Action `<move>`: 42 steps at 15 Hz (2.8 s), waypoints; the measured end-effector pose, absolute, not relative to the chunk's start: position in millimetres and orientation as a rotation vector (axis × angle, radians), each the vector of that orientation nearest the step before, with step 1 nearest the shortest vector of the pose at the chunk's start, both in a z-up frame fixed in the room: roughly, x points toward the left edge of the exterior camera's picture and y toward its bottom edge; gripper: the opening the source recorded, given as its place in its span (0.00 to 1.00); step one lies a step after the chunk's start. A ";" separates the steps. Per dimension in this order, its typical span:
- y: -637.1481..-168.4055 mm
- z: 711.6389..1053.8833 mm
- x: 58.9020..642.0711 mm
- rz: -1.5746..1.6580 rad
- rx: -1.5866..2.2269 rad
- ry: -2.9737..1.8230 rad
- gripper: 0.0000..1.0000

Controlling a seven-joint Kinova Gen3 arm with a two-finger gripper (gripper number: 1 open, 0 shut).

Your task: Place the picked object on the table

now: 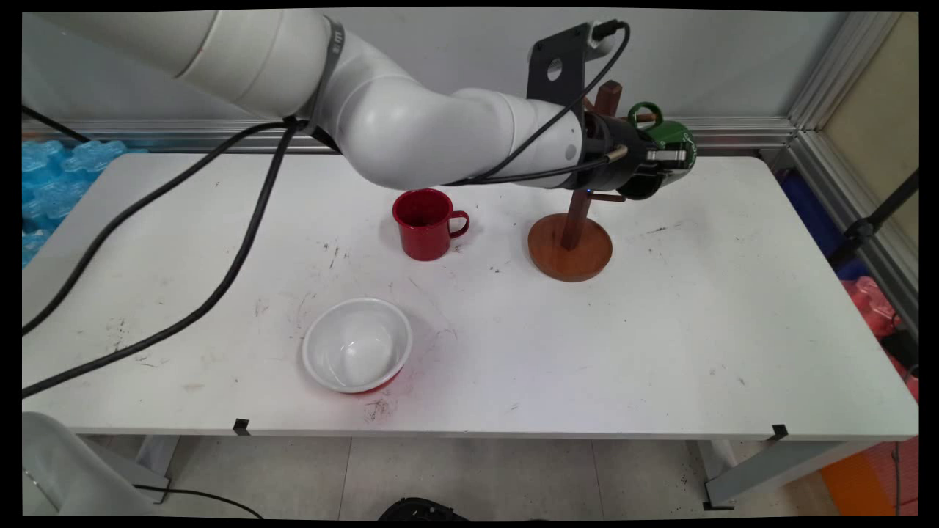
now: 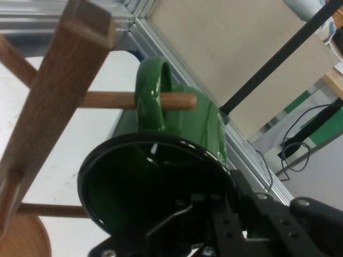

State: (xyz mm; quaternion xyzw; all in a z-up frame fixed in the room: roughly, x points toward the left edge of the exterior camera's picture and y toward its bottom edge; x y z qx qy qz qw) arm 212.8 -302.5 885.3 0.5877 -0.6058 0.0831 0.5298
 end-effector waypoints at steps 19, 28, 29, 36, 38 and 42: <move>-280.6 914.4 224.3 0.184 1.355 -1.447 0.00; -270.2 928.7 234.6 0.182 1.321 -1.484 0.00; -268.6 931.3 236.7 0.182 1.311 -1.495 0.00; -261.7 948.9 255.8 0.199 1.229 -1.583 0.00; -260.1 954.5 264.0 0.204 1.203 -1.614 0.00; -257.0 964.2 284.7 0.210 1.160 -1.682 0.00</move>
